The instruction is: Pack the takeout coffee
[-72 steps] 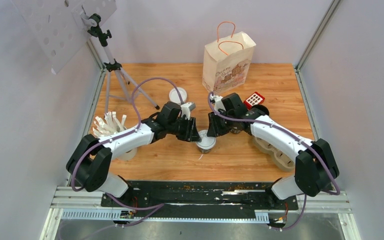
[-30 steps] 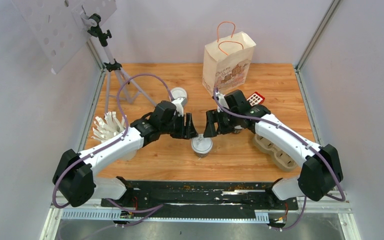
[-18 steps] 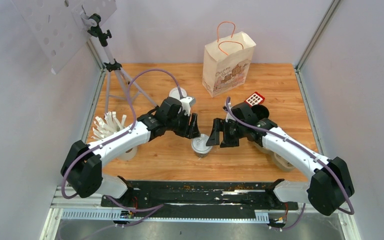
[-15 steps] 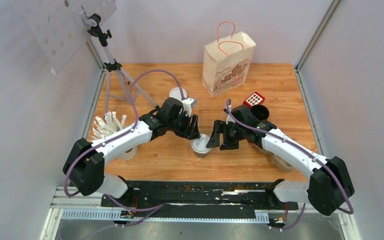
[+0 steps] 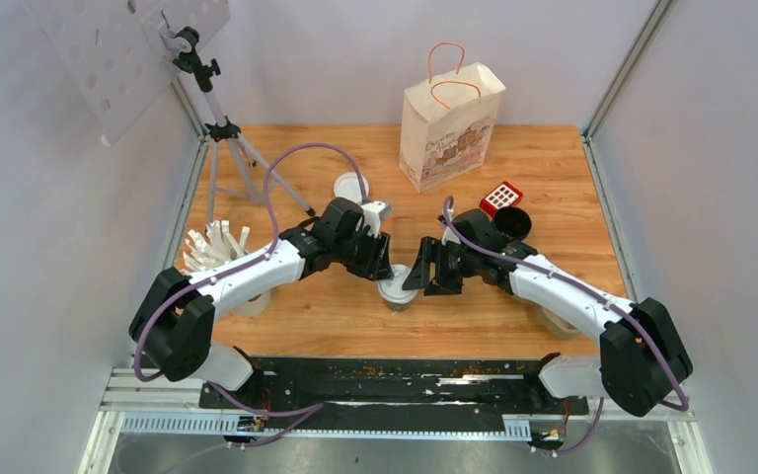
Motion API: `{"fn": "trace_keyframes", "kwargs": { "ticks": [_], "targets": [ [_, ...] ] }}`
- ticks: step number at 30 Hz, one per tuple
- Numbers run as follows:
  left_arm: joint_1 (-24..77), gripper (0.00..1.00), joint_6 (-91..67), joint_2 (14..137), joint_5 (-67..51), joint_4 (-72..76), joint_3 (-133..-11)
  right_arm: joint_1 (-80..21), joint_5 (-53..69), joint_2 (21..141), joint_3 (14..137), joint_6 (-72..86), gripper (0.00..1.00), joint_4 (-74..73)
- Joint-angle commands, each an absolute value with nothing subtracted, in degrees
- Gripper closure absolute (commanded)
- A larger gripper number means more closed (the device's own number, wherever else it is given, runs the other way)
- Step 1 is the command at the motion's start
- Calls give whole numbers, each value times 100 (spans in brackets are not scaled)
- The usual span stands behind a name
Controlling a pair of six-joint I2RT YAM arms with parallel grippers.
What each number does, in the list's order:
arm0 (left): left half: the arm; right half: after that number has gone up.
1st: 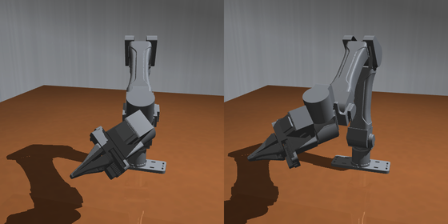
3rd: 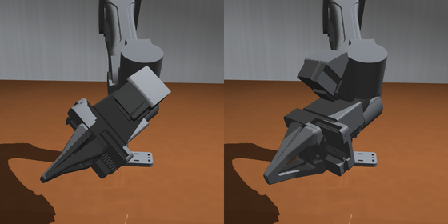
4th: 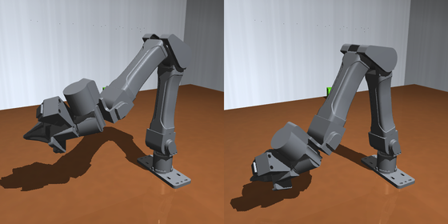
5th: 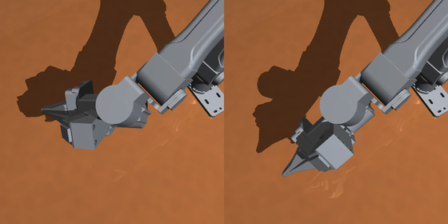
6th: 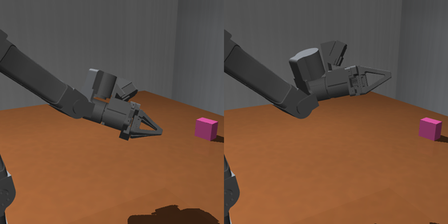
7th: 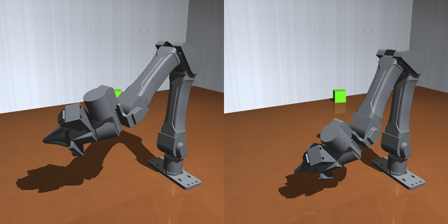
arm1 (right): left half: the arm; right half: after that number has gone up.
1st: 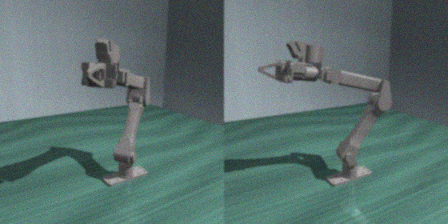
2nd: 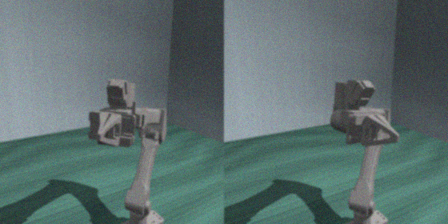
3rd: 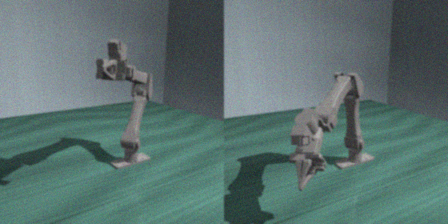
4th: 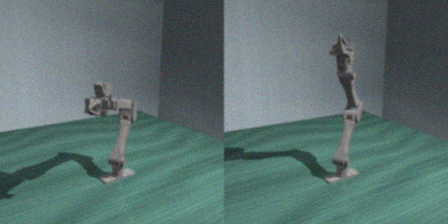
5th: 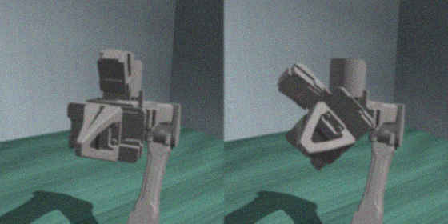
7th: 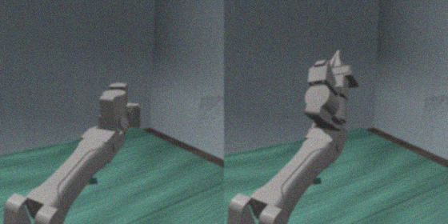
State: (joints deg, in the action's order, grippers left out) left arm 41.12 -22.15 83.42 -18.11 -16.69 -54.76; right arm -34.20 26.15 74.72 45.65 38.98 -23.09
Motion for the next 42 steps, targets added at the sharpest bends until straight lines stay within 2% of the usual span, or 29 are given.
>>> {"fn": "trace_keyframes", "kwargs": {
  "ticks": [1,15,42],
  "targets": [
    [4122,48,-2101,8393,-1838,-1451,-5400,-3411,2716,7513,4461,4050,38,-1913],
    [4122,51,-2082,8425,-1746,-1407,-5204,-3415,2717,7629,4230,4061,54,-1596],
    [4122,52,-1978,8803,-1593,-1513,-5160,-3360,2742,7699,3360,3812,69,-773]
  ]
}}
